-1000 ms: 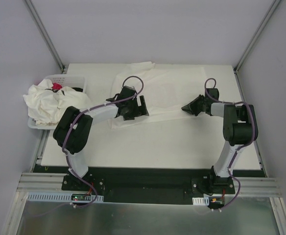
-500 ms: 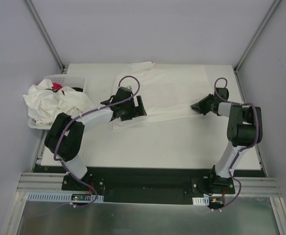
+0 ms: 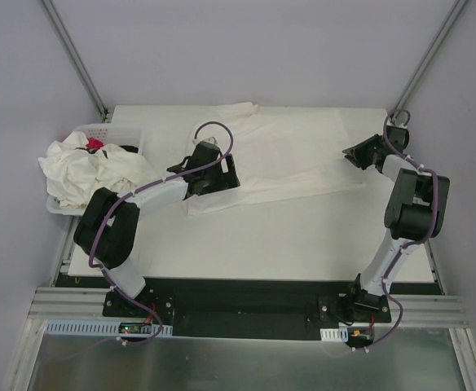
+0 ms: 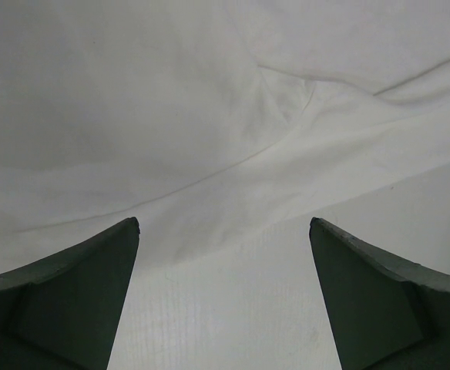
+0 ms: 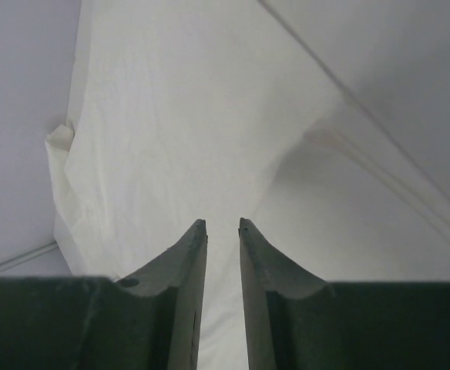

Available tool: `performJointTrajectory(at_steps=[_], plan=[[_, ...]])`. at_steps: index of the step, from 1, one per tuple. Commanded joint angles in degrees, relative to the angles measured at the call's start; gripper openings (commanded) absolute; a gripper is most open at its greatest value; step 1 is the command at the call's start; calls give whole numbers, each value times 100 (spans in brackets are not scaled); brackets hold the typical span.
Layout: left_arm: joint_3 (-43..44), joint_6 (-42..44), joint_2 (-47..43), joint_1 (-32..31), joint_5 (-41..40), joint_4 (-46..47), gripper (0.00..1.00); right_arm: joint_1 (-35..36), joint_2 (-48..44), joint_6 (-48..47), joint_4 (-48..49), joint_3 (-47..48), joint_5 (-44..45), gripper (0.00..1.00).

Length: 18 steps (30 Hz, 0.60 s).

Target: Fold and stack the t-shirts

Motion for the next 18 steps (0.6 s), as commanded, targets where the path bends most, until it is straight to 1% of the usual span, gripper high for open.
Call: performJointTrajectory(at_steps=[1, 6, 16, 18], plan=[[185, 47, -201, 35, -258, 54, 91, -154, 281, -136, -228, 283, 48, 27], [133, 65, -306, 44, -416, 54, 91, -207, 422, -180, -228, 274, 101, 29], [53, 197, -535, 141, -679, -60, 91, -234, 642, -119, -228, 327, 109, 43], [71, 267, -578, 219, -741, -60, 91, -242, 642, -101, -228, 327, 136, 45]])
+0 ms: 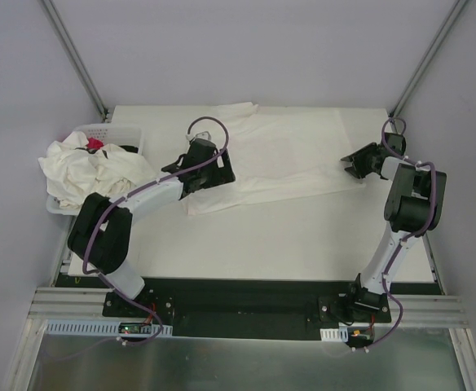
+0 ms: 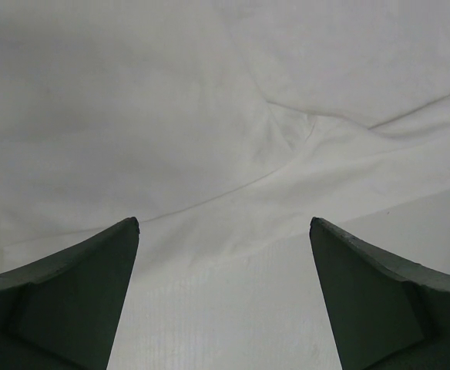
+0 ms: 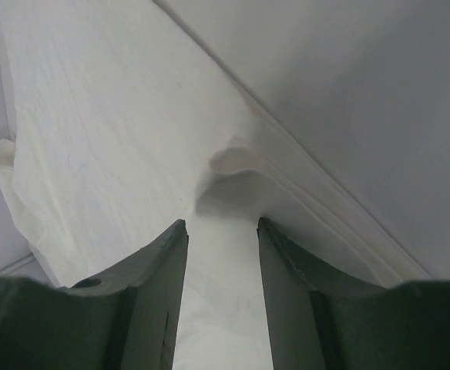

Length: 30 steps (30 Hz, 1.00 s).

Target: Fold and stack the t-shirts

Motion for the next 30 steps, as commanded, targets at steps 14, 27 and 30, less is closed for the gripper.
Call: performJointTrajectory(at_steps=[14, 27, 30], plan=[[2476, 1586, 1362, 844, 248, -552, 50, -57, -108, 171, 157, -104, -41, 40], [3101, 1702, 2261, 862, 751, -1088, 74, 75, -486, 320, 448, -430, -358, 40], [3189, 1799, 2393, 949, 838, -1176, 72, 277, -644, 207, 360, -387, -507, 40]])
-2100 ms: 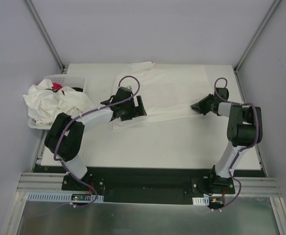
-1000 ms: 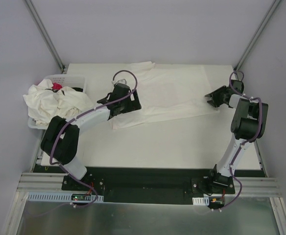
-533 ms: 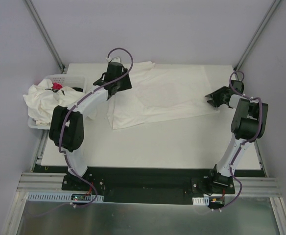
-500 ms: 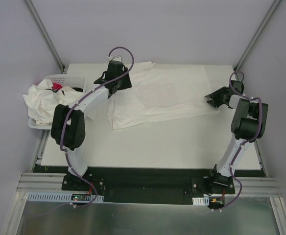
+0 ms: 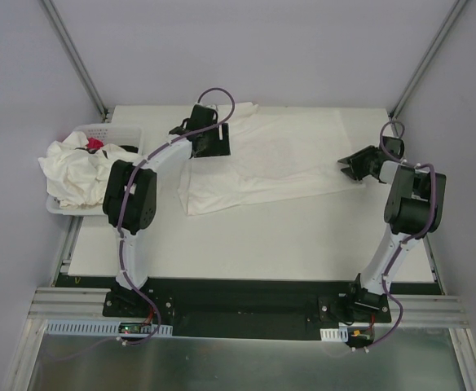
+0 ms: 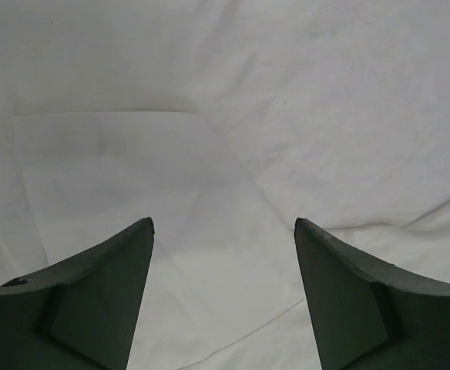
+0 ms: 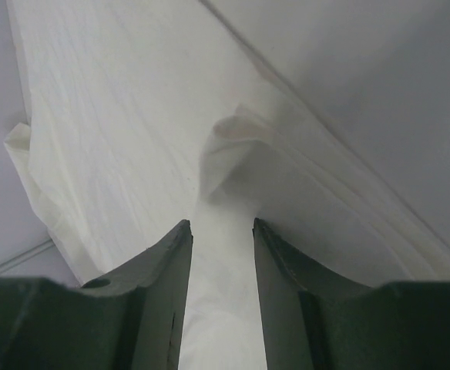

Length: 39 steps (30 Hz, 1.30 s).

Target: Fold and stack the t-shirts

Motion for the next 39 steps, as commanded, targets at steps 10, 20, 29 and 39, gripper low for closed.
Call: performJointTrajectory(at_steps=[10, 20, 29, 39], plan=[[-182, 236, -44, 194, -93, -321, 41, 1823, 274, -693, -1127, 1726, -902, 41], [-947, -361, -642, 185, -445, -329, 33, 2729, 1561, -482, -1506, 3116, -1175, 41], [-1141, -458, -625, 115, -384, -321, 29, 2941, 1491, -456, -1365, 2599, -1175, 40], [-1439, -485, -1081, 36, -533, -312, 25, 2194, 876, 159, -328, 1035, -832, 39]])
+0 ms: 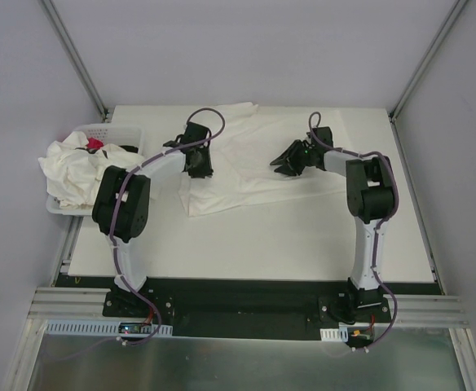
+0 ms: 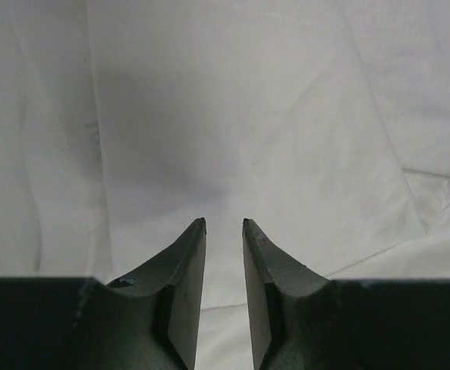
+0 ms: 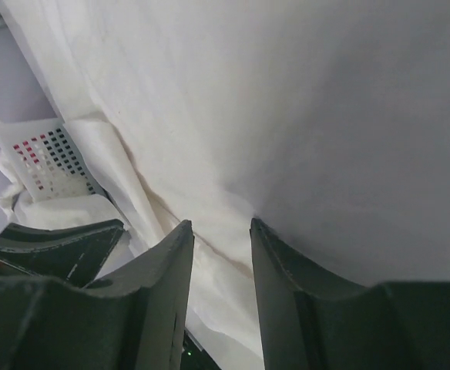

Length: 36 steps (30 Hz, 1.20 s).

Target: Fold and stack the t-shirts

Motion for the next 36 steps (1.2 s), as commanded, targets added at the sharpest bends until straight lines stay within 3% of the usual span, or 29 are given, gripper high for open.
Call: performJointTrajectory(at_steps=[1, 9, 18, 22, 23, 27, 36], plan=[[-159, -65, -627, -63, -188, -28, 25, -514, -405, 244, 275, -571, 458, 39], [-422, -135, -1014, -133, -144, -19, 24, -1113, -652, 113, 328, -756, 432, 39], [-424, -346, -691, -177, -697, 16, 19, -507, -863, 104, 118, -326, 248, 39], [121, -223, -321, -133, -1075, 8, 30, -410, -942, 130, 117, -325, 203, 39], [348, -197, -242, -116, -1128, -1, 39, -401, -994, 122, 117, -351, 194, 39], [842, -127, 171, 60, -1260, -1, 57, -436, -1188, 78, 205, -693, 211, 39], [1194, -74, 690, 175, -1330, -1, 58, -559, -1346, 16, 267, -984, 124, 39]])
